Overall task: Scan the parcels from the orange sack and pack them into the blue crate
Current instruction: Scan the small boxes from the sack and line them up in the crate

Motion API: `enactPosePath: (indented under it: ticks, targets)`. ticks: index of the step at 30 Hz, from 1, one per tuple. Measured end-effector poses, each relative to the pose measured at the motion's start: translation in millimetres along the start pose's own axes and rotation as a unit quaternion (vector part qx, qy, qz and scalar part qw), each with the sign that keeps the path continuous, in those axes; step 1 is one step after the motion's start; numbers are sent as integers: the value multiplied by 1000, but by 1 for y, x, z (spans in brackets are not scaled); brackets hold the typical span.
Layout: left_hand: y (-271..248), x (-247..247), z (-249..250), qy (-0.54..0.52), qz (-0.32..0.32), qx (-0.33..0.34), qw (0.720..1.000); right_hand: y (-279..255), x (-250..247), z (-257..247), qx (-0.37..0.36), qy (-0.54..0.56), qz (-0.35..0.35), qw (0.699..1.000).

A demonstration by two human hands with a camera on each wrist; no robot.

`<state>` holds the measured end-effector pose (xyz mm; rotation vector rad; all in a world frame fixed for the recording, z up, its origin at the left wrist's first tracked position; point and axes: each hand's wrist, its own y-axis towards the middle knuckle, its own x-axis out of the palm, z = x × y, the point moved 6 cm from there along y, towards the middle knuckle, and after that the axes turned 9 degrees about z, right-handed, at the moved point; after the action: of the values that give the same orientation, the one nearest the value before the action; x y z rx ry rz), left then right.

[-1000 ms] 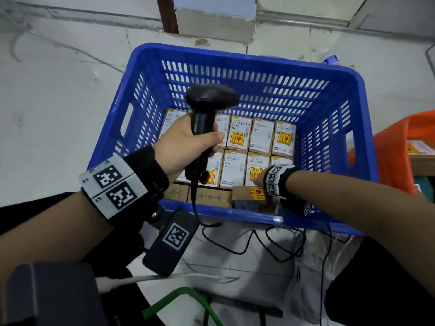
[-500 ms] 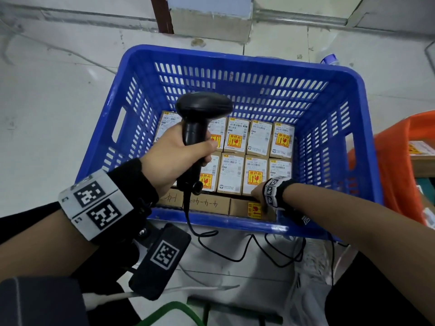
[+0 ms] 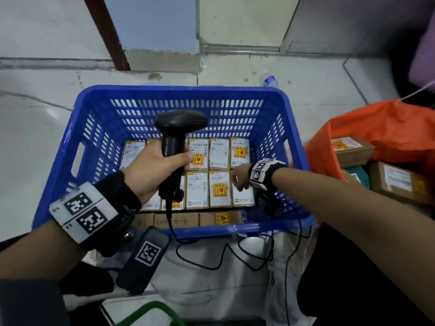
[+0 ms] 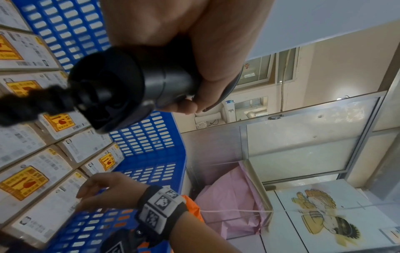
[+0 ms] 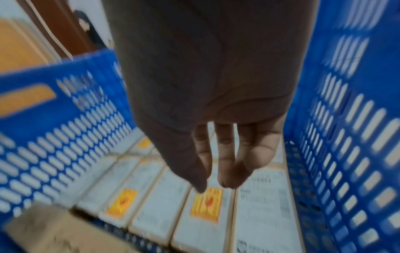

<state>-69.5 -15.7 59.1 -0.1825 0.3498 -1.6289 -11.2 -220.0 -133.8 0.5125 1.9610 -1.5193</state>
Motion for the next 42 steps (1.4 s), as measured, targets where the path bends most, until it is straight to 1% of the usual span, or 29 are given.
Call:
enactPosePath:
  ticks: [3, 6, 8, 12, 16, 17, 19, 22, 24, 25, 27, 28, 32, 33, 34, 36, 37, 38, 39, 40, 41, 42]
  targets:
    - [-4, 25, 14, -3, -12, 13, 1000, -33, -30, 12, 16, 44, 96, 994]
    - [-10, 63, 34, 8, -49, 33, 998, -70, -54, 33, 20, 121, 192, 974]
    - [-15, 94, 46, 14, -74, 49, 996, -95, -63, 55, 16, 162, 252, 954]
    - [-29, 160, 67, 28, -133, 92, 986, -150, -70, 122, 29, 244, 369, 896]
    - [-43, 217, 71, 50, -206, 114, 971, -210, -57, 219, 102, 336, 421, 836]
    - [-46, 230, 70, 53, -217, 115, 968, -224, -49, 246, 130, 346, 425, 826]
    - [-49, 253, 67, 57, -234, 115, 964, -248, -28, 300, 186, 368, 430, 803]
    - [-50, 283, 63, 60, -257, 102, 959, -276, 17, 371, 276, 390, 437, 762]
    - [-51, 301, 61, 58, -276, 95, 955, -289, 49, 409, 343, 369, 413, 759]
    - [-51, 309, 60, 57, -284, 92, 953, -294, 64, 421, 370, 355, 383, 769]
    - [-49, 322, 55, 59, -294, 81, 951, -298, 93, 444, 396, 336, 330, 788]
    - [-46, 326, 53, 60, -297, 77, 950, -299, 107, 457, 405, 332, 310, 793]
    - [-35, 341, 42, 70, -313, 75, 944, -316, 148, 483, 444, 300, 205, 819]
    - [-32, 344, 39, 74, -312, 78, 944, -324, 154, 489, 461, 295, 196, 814]
    - [-28, 347, 37, 75, -310, 77, 945, -329, 164, 505, 480, 301, 196, 801]
    - [-22, 353, 33, 71, -313, 69, 945, -332, 183, 531, 496, 307, 179, 792]
    - [-19, 356, 31, 67, -316, 65, 944, -334, 186, 532, 500, 286, 154, 803]
    - [-17, 359, 29, 64, -320, 61, 943, -327, 194, 544, 501, 280, 149, 805]
    - [-16, 362, 28, 63, -322, 56, 943, -319, 200, 544, 495, 262, 122, 820]
    - [-14, 364, 26, 65, -323, 52, 943, -303, 205, 542, 469, 269, 108, 835]
    - [-13, 367, 24, 66, -324, 47, 943, -286, 210, 538, 440, 285, 76, 848]
    - [-12, 369, 23, 67, -325, 43, 942, -274, 205, 512, 405, 302, 30, 862]
